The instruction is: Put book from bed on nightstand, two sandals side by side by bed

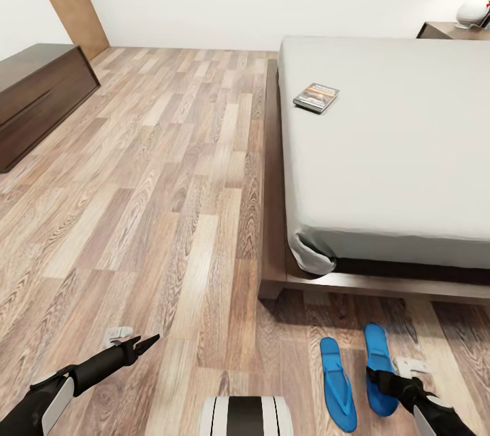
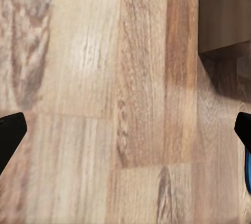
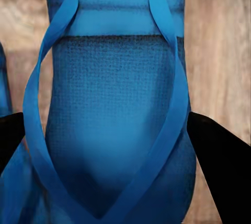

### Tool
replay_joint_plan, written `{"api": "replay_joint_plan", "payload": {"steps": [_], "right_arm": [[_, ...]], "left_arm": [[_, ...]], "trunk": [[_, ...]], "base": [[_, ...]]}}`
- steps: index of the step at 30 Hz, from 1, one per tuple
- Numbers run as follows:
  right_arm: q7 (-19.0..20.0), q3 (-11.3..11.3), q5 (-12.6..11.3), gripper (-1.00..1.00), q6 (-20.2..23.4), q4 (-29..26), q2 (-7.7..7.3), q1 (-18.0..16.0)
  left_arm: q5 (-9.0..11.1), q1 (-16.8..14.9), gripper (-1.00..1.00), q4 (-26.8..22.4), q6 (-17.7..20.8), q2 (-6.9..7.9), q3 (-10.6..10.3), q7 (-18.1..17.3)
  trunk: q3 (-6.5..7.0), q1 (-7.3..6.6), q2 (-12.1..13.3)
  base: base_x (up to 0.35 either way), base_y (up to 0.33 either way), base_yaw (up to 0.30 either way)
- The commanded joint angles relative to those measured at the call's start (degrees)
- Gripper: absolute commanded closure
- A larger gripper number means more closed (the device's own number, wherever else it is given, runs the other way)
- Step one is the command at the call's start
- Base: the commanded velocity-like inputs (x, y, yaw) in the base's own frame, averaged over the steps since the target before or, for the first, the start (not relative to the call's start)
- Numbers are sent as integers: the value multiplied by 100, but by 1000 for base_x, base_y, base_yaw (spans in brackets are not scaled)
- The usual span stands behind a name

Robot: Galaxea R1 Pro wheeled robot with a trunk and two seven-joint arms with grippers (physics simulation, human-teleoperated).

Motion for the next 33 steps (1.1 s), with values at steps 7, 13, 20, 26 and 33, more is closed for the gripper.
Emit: {"api": "replay_joint_plan", "payload": {"steps": [7,13,20,26,33], "right_arm": [[38,-52,964,100,19,30,535,-3],[56,-61,956,100,19,20,520,-3],[63,-65,955,100,19,-24,474,-6],[50,-70,955,100,98,-58,464,-11],[54,-71,970,100,519,-287,375,-15]], "left_arm": [[38,1,-100,6,64,-2,12,1],[42,8,-100,6,66,1,24,11],[39,8,-100,-7,65,1,27,9],[39,6,-100,-13,60,1,14,14],[39,7,-100,-26,58,17,36,20]], "trunk": [[-3,-1,-1],[-3,-1,-1],[-3,-1,-1],[-3,-1,-1],[-3,-1,-1]], "base": [[0,0,0],[0,0,0],[0,0,0],[0,0,0],[0,0,0]]}}
